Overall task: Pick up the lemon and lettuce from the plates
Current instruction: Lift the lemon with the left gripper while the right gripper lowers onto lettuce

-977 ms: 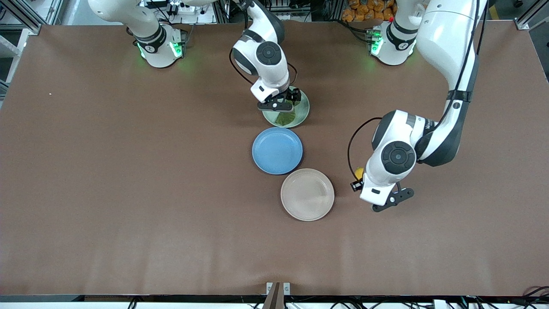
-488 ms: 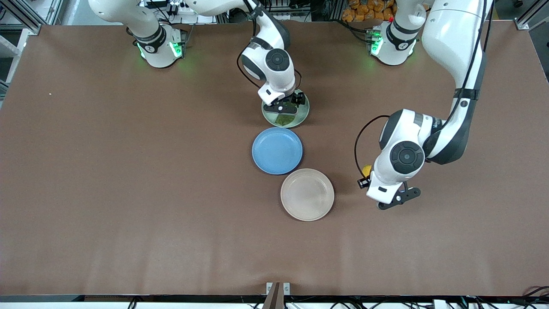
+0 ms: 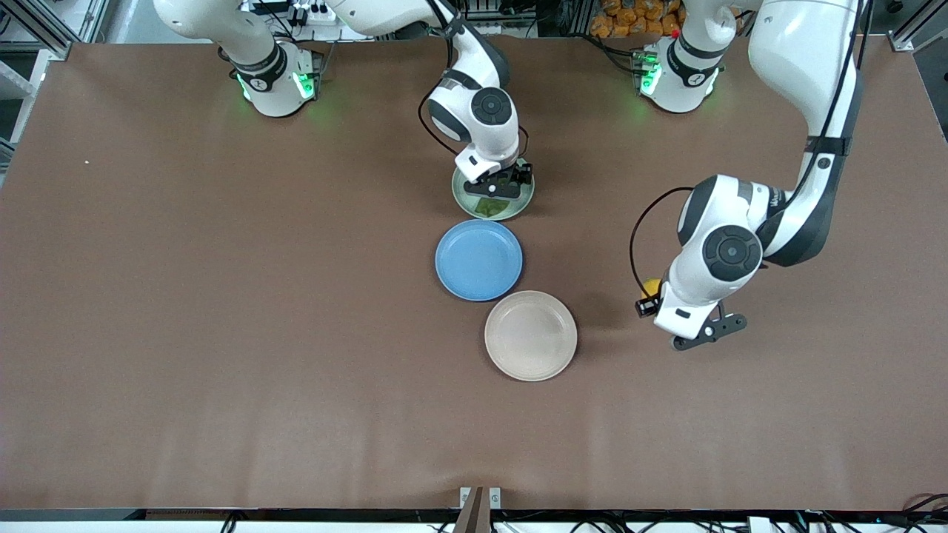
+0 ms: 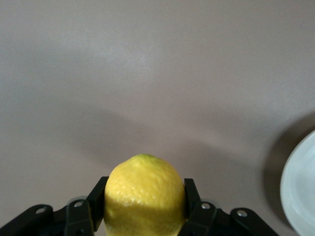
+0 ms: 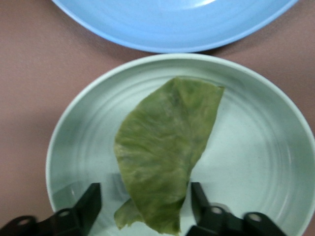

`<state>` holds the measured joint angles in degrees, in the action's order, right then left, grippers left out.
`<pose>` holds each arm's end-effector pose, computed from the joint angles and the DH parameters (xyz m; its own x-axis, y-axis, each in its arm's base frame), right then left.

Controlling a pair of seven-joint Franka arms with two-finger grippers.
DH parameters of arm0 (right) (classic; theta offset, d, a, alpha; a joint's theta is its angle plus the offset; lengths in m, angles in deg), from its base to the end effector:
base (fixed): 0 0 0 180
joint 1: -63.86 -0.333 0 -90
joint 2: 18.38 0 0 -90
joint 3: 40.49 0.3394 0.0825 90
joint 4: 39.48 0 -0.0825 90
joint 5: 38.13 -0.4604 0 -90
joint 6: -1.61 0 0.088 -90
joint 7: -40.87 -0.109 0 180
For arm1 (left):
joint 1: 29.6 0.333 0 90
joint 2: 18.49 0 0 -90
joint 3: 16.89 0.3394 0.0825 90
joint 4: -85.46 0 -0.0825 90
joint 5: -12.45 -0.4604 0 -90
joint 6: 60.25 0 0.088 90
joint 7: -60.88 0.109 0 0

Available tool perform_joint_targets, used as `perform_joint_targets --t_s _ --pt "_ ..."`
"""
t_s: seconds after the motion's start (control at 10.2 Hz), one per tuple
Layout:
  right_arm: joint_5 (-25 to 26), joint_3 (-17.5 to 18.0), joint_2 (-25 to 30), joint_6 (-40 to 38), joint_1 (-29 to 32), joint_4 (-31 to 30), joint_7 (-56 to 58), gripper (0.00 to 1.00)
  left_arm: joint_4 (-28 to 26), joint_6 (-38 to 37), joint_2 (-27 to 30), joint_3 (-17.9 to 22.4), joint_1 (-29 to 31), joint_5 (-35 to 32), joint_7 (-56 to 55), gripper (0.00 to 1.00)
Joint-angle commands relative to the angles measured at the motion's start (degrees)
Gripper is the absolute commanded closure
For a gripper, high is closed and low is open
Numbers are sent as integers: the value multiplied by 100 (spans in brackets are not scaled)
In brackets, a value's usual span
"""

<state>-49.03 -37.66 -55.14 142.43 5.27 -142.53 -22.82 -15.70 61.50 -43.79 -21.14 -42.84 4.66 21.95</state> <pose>0.3455 0.6310 0.1502 0.9730 -0.1887 -0.1333 -0.1993 -0.9773 -0.0713 0.6877 -0.2064 0.2824 0.9538 0.2999 -0.0155 0.2964 -0.9484 -0.1124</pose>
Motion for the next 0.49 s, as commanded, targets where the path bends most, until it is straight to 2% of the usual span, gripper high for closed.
perform_joint_targets --t_s 0.0,0.2,0.29,0.39 --pt "141 -63 -104 -37 -74 207 -205 60 -693 287 552 -67 285 -135 472 100" --pt "149 -63 -104 -37 -56 268 -205 89 -729 454 500 -58 365 -135 772 100" --pt "149 -72 -104 -37 -56 269 -205 99 -730 612 430 -67 557 -118 1078 100" --pt "167 -72 -104 -37 -47 269 -205 100 -721 761 307 -84 759 -57 1620 100"
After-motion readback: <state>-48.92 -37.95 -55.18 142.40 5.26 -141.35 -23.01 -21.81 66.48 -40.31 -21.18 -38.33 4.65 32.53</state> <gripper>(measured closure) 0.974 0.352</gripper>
